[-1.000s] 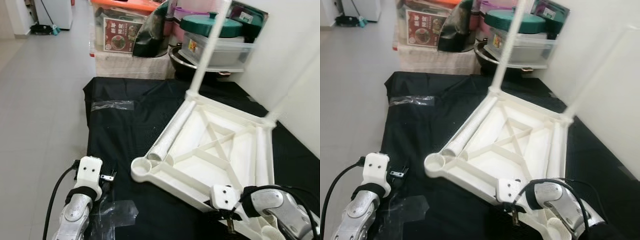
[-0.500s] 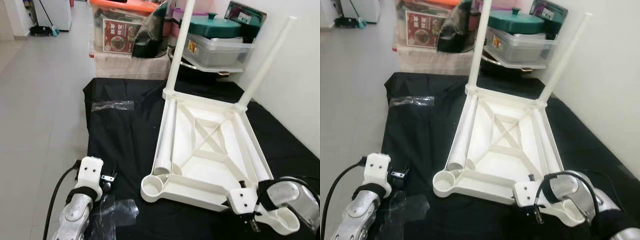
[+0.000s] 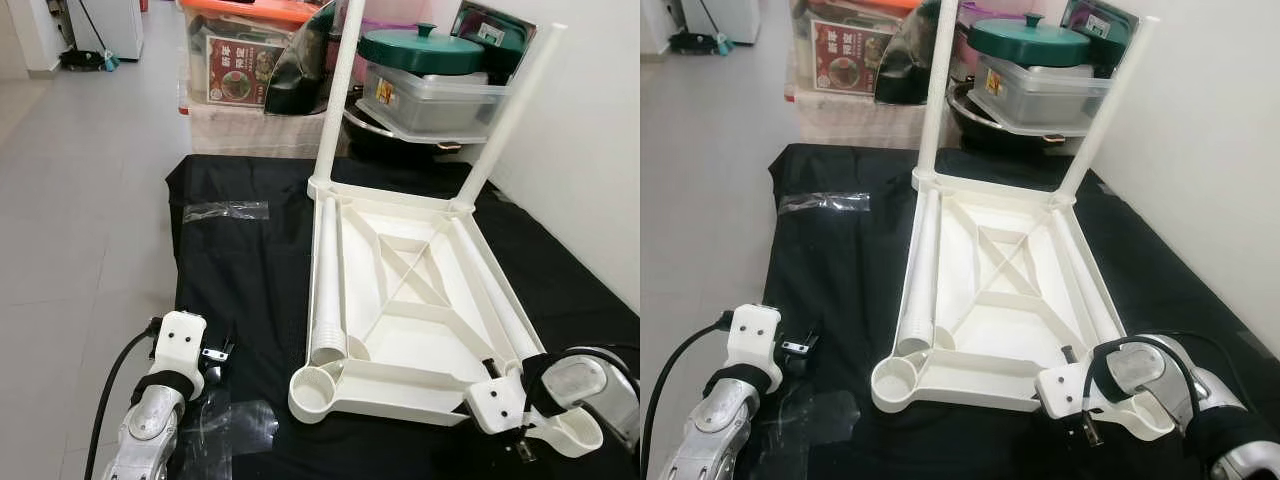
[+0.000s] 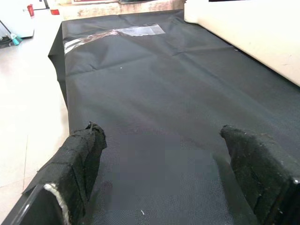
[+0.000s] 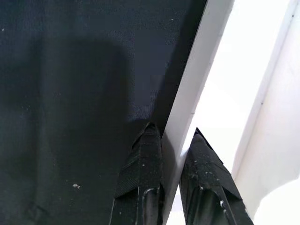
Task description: Building children table
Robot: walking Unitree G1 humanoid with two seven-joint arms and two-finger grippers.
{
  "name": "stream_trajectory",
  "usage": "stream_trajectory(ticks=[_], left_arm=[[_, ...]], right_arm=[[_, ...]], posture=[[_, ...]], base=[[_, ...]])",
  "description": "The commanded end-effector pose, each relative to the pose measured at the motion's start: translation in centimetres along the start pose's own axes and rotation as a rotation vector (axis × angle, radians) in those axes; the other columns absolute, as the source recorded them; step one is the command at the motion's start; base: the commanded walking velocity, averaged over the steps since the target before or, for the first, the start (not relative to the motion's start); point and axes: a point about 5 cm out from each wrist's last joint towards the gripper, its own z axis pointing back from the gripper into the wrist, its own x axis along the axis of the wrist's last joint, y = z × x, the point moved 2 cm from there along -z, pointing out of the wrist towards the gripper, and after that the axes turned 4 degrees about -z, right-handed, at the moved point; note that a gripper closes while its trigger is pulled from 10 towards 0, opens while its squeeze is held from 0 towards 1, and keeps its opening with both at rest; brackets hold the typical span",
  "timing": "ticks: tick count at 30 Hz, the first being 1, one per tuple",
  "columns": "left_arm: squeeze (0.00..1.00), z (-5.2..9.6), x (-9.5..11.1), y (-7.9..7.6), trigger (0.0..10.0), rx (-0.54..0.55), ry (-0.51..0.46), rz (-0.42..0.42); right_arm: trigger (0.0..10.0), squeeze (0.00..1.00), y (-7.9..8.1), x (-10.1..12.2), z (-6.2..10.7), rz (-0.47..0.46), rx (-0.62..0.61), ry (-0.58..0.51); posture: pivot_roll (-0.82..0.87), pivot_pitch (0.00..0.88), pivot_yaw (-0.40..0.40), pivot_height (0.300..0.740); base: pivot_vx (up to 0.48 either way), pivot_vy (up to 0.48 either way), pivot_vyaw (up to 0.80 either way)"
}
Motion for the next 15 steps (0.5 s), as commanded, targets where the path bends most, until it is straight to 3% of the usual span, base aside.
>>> stream_trajectory(ticks=[1, 7, 11, 15], left_arm=[[0.00, 0.1, -0.4, -0.3, 10.0, -0.015, 0.014, -0.003], [0.00, 0.1, -0.4, -0.3, 10.0, -0.016, 0.014, -0.001], [0.00, 0.1, -0.4, -0.4, 10.0, -0.014, 0.015, 0.003], [0.00, 0.1, -0.4, -0.3, 10.0, -0.008, 0.014, 0.004]], right_arm=[[10.0, 1.00, -0.3, 1.2, 0.0, -0.011, 0.026, -0.036], [10.0, 1.00, -0.4, 2.1, 0.5, -0.058, 0.051, -0.090], [10.0, 1.00, -0.9, 4.2, 2.0, -0.037, 0.085, -0.191], [10.0, 1.00, -2.9, 6.4, 4.2, -0.012, 0.032, -0.266]], posture=[[0.08, 0.000, -0.129, 0.740], [0.08, 0.000, -0.132, 0.740], [0.08, 0.000, -0.135, 0.740], [0.08, 0.000, -0.137, 0.740]], base=[[0.000, 0.000, 0.00], [0.000, 0.000, 0.00], [0.000, 0.000, 0.00], [0.000, 0.000, 0.00]])
